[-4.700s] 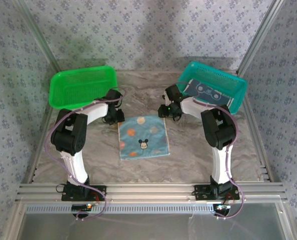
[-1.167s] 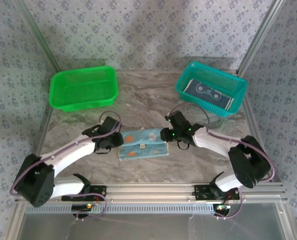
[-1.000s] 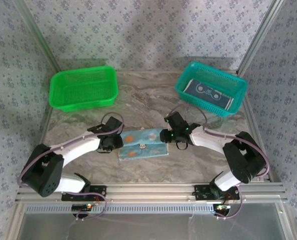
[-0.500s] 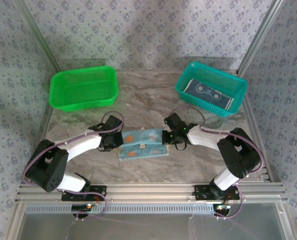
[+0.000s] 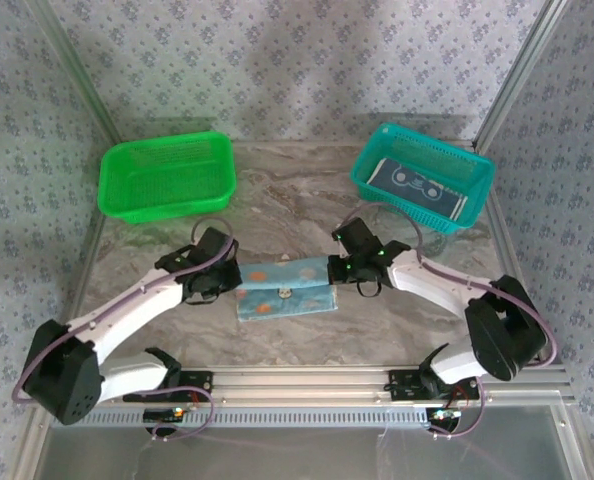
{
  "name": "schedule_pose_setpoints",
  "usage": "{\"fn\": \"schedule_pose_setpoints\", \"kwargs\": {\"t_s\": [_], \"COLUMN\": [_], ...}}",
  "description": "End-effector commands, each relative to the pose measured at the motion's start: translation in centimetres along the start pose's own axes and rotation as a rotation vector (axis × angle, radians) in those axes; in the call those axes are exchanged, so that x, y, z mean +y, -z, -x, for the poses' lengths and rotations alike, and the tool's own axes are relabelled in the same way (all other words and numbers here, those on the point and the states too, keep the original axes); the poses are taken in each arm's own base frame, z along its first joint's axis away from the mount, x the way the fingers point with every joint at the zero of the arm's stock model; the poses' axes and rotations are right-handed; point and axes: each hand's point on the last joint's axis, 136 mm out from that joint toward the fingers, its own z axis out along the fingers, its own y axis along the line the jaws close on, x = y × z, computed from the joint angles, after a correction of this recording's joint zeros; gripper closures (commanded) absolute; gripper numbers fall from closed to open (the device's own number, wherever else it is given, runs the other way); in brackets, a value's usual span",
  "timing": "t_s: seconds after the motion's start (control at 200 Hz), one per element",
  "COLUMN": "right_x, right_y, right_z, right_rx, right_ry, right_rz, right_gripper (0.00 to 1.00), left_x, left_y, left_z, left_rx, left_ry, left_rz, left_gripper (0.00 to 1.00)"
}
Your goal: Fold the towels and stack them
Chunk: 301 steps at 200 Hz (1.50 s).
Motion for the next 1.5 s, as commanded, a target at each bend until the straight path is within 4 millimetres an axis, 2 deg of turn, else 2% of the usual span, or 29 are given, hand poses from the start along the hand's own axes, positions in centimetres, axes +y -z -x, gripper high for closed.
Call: {"fn": "schedule_pose_setpoints", "kwargs": {"t_s": [0.0,0.12,0.235,0.42,0.44,0.505,0.545,0.59,0.62,0.675,0.7,0.745,0.82,0.844,0.999,1.109,1.314,1.499], "right_x": [-0.1,-0.1,-0.1,-0.5,-0.6,-1.0,-1.2,-1.4,-1.4,-1.3,-1.3,-1.2,-1.0,-0.9,-0.5,-0.8,0.0,0.4], "right_y": [1.4,1.9,1.7,-0.1,-0.4,-1.4,-1.9,-2.2,-2.2,-2.1,-1.9,-1.6,-1.2,-1.2,-2.0,-3.0,-4.4,-6.0], "right_z": [-1.5,-2.7,-3.9,-6.1,-6.3,-7.1,-7.5,-7.8,-7.8,-7.5,-7.2,-6.6,-5.6,-5.3,-3.4,-2.8,-2.4,-4.5], "right_rx": [0.05,0.071,0.086,0.12,0.124,0.142,0.153,0.162,0.158,0.143,0.132,0.109,0.069,0.057,0.005,-0.013,-0.03,0.007], "right_ry": [0.017,0.025,0.019,0.009,0.008,0.008,0.005,0.004,0.004,0.006,0.006,0.008,0.009,0.008,-0.019,-0.041,-0.054,-0.054], "right_rz": [0.0,0.001,0.009,0.002,-0.001,-0.013,-0.02,-0.025,-0.024,-0.026,-0.026,-0.027,-0.03,-0.031,-0.043,-0.067,-0.068,-0.102], "right_gripper": [1.0,1.0,1.0,1.0,1.0,1.0,0.95,0.83,0.81,0.76,0.72,0.62,0.57,0.55,0.49,0.46,0.44,0.41], "left_x": [1.3,1.2,1.7,3.0,2.5,2.8,2.9,2.9,2.9,2.8,2.9,2.8,2.5,2.4,1.4,1.0,1.1,1.0], "left_y": [1.5,2.0,1.6,-0.5,-0.8,-1.7,-2.2,-2.5,-2.6,-2.6,-2.6,-2.3,-1.8,-1.7,-2.1,-3.2,-5.5,-6.4], "left_z": [-1.9,-3.2,-4.5,-6.2,-6.1,-6.6,-6.9,-7.1,-7.2,-7.2,-7.1,-6.7,-5.8,-5.4,-3.3,-2.7,-4.4,-5.6], "left_rx": [0.041,0.058,0.069,0.111,0.101,0.114,0.123,0.134,0.14,0.146,0.144,0.133,0.105,0.095,0.067,0.073,0.142,0.172], "left_ry": [0.045,0.072,0.073,0.077,0.078,0.074,0.07,0.063,0.057,0.043,0.034,0.022,-0.003,-0.008,-0.059,-0.091,-0.074,-0.068], "left_rz": [0.046,0.024,0.033,0.064,0.044,0.054,0.059,0.068,0.073,0.078,0.082,0.09,0.095,0.093,0.066,0.066,0.06,0.06], "left_gripper": [1.0,1.0,1.0,1.0,1.0,1.0,1.0,0.91,0.83,0.63,0.58,0.56,0.55,0.52,0.51,0.51,0.55,0.58]}}
